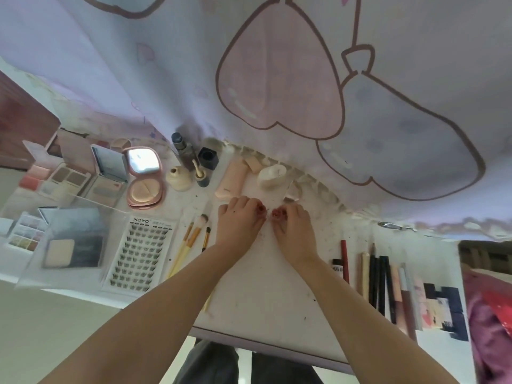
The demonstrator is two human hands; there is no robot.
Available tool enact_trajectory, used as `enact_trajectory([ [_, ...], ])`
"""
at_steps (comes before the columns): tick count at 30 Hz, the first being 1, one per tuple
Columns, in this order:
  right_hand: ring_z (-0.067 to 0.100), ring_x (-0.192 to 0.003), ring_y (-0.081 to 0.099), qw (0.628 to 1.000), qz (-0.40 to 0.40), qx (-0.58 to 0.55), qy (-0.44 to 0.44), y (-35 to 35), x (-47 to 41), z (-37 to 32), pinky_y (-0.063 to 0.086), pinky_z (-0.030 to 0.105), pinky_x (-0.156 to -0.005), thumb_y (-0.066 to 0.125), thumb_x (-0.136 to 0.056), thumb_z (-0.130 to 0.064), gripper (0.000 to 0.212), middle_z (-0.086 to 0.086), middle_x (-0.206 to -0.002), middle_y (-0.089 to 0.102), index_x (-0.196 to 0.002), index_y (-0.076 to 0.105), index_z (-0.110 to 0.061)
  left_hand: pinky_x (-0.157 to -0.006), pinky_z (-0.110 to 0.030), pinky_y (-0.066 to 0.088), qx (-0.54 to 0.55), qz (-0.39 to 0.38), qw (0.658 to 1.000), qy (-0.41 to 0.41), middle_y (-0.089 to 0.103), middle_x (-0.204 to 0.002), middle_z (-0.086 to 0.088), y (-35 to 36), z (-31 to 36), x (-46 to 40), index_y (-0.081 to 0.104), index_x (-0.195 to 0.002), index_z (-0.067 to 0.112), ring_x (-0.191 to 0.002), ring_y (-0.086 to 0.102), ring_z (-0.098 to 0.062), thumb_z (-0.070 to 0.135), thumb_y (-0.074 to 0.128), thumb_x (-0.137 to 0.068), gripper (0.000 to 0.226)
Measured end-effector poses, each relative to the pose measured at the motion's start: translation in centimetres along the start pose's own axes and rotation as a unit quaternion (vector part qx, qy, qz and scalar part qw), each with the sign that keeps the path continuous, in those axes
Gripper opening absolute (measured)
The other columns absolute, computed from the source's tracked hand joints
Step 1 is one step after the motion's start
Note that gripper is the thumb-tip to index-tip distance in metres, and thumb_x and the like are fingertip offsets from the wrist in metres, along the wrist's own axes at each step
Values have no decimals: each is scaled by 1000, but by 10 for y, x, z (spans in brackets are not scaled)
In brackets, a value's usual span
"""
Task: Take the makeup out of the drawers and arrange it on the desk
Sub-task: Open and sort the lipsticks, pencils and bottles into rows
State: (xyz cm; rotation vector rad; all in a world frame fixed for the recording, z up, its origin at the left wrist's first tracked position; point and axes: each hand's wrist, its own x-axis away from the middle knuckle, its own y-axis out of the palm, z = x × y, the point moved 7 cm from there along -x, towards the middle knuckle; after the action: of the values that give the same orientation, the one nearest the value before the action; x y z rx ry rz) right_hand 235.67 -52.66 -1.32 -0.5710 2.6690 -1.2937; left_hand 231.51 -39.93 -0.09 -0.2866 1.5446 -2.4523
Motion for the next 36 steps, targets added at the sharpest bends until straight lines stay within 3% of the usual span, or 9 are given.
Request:
enact_trajectory([
  [5,20,-117,45,995,-72,-36,51,0,2,7,42,34,-100,60,-89,-21,53,6,-130,44,-137,38,-13,-98,-34,27,-3,-18,999,-39,49,-130,2,-2,-7,6,43,-132,22,-123,41,-21,40,51,-92,44],
  [7,18,-116,46,992,-99,-51,59,-12,6,9,42,29,-98,58,-90,-16,55,5,-131,42,-140,35,-19,-97,-33,29,9,-2,998,-60,52,-121,2,-10,-8,18,44,-128,21,-117,44,-21,38,56,-89,44],
  [10,11,-105,52,993,-91,-38,61,-50,14,18,38,18,-87,51,-94,-11,34,3,-125,51,-127,50,-15,-82,-33,37,51,64,996,-22,53,-89,4,-18,5,52,51,-105,18,-89,52,-20,33,57,-87,24],
  [12,8,-95,55,994,-81,-24,76,-79,21,32,38,16,-82,48,-95,-11,24,-1,-113,60,-115,59,-15,-81,-30,37,69,44,996,47,50,-83,6,-9,33,74,50,-100,19,-85,51,-18,32,50,-90,17],
  [17,11,-80,57,972,-176,71,138,-102,50,67,43,18,-69,48,-94,-14,19,-3,-95,61,-105,63,-18,-92,-32,35,16,-147,985,87,55,-117,0,56,115,86,48,-119,16,-108,49,-20,36,33,-99,31],
  [27,26,-90,61,954,-214,190,91,-68,54,73,52,37,-78,43,-96,-28,25,11,-96,65,-101,57,-9,-91,-33,34,-83,-167,982,24,54,-118,-2,89,131,72,49,-116,14,-112,48,-23,38,38,-96,34],
  [31,18,-72,60,958,-228,127,122,-69,47,65,49,31,-72,42,-96,-44,41,4,-76,65,-83,63,-10,-62,-30,43,-12,-50,995,82,60,-77,1,56,120,76,58,-84,13,-70,61,-20,35,44,-88,27],
  [34,8,-59,52,956,-263,23,126,-75,44,46,40,22,-60,43,-96,-45,42,-6,-64,59,-72,61,-16,-82,-30,37,49,-92,992,72,63,-100,0,44,106,76,53,-111,13,-93,58,-21,33,40,-99,27],
  [36,9,-56,48,959,-263,-34,105,-82,45,30,39,22,-57,45,-96,-42,37,-6,-65,56,-81,61,-12,-79,-27,34,84,-100,989,70,63,-103,0,30,99,72,51,-116,13,-95,56,-22,32,39,-100,28],
])
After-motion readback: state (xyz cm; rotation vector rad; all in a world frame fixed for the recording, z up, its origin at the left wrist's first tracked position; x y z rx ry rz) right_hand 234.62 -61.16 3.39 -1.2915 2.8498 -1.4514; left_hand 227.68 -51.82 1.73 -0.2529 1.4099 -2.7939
